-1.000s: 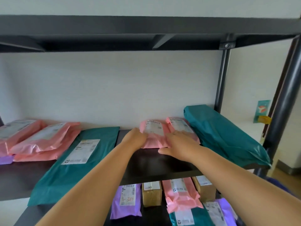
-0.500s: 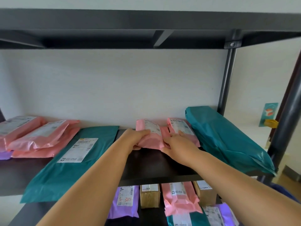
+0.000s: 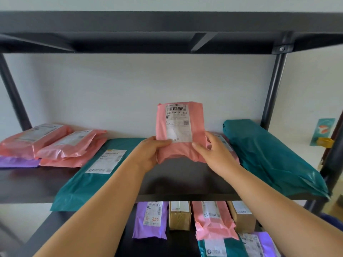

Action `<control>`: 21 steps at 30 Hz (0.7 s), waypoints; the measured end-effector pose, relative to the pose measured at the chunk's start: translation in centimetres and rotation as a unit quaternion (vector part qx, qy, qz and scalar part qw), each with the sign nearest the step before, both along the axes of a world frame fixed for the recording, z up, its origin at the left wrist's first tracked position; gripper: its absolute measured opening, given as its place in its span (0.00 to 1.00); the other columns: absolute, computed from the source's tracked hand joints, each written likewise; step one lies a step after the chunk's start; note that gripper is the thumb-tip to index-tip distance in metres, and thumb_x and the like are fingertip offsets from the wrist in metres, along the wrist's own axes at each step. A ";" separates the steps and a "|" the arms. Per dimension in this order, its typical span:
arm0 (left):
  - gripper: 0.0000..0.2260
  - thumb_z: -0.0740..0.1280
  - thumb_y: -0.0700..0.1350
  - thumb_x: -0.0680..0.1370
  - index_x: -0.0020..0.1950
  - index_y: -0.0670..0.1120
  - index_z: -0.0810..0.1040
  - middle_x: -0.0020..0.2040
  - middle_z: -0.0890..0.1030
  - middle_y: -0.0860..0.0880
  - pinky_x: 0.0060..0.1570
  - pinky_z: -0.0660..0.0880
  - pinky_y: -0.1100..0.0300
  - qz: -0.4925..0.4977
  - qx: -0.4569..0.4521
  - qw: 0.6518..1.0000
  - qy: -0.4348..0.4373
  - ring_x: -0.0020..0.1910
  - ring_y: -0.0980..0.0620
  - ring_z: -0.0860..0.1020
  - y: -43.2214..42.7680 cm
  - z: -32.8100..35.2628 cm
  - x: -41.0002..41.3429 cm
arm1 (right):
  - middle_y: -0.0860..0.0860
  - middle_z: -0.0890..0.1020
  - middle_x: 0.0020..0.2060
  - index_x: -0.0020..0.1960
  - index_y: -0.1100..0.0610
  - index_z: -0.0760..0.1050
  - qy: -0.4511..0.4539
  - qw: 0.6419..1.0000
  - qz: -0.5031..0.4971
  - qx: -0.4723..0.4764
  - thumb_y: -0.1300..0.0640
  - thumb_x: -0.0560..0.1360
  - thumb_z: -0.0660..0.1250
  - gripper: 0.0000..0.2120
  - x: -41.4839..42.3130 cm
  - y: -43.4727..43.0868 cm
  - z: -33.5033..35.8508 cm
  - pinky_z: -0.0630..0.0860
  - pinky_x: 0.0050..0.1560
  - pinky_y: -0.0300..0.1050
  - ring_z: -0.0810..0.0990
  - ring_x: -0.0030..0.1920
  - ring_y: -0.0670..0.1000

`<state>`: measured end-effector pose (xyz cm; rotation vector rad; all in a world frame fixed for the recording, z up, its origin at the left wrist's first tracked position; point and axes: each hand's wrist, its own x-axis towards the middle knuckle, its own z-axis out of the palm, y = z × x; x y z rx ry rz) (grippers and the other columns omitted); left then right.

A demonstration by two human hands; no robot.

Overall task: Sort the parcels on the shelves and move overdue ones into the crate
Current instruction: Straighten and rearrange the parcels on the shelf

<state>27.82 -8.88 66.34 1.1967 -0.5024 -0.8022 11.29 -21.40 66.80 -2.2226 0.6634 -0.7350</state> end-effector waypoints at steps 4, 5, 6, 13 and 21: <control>0.23 0.70 0.34 0.74 0.68 0.37 0.71 0.61 0.81 0.39 0.61 0.76 0.42 -0.021 -0.014 1.000 -0.015 0.60 0.39 0.80 0.7 -0.9 -0.2 | 0.43 0.78 0.63 0.69 0.47 0.69 -0.070 0.987 0.027 0.141 0.43 0.73 0.72 0.27 0.5 0.1 -0.2 0.75 0.52 0.41 0.78 0.58 0.45; 0.23 0.70 0.34 0.74 0.68 0.37 0.71 0.61 0.81 0.40 0.61 0.76 0.42 -0.024 -0.016 0.999 -0.020 0.60 0.39 0.80 0.8 -1.0 -0.3 | 0.42 0.79 0.61 0.68 0.47 0.70 -0.079 0.986 0.031 0.143 0.44 0.72 0.73 0.27 0.5 0.2 -0.1 0.74 0.50 0.40 0.78 0.56 0.44; 0.22 0.70 0.34 0.74 0.68 0.38 0.72 0.61 0.81 0.40 0.61 0.76 0.43 -0.023 -0.019 0.999 -0.026 0.59 0.40 0.80 1.1 -1.1 -0.3 | 0.42 0.80 0.59 0.68 0.47 0.70 -0.083 0.986 0.033 0.138 0.45 0.71 0.74 0.28 0.6 0.3 -0.2 0.75 0.48 0.39 0.79 0.55 0.43; 0.19 0.70 0.33 0.74 0.64 0.40 0.74 0.57 0.84 0.44 0.56 0.78 0.50 -0.014 -0.029 0.997 -0.068 0.57 0.45 0.82 2.2 -0.7 -1.1 | 0.40 0.82 0.51 0.67 0.51 0.71 -0.100 0.990 0.013 0.102 0.53 0.71 0.76 0.26 0.7 1.3 -0.3 0.73 0.37 0.32 0.79 0.45 0.37; 0.21 0.71 0.33 0.73 0.65 0.41 0.74 0.58 0.83 0.44 0.56 0.78 0.51 -0.013 -0.032 0.997 -0.065 0.57 0.45 0.82 2.6 -0.2 -1.4 | 0.44 0.83 0.55 0.68 0.52 0.71 -0.107 0.989 0.011 0.103 0.54 0.71 0.76 0.27 0.6 1.7 -0.2 0.73 0.37 0.32 0.81 0.47 0.39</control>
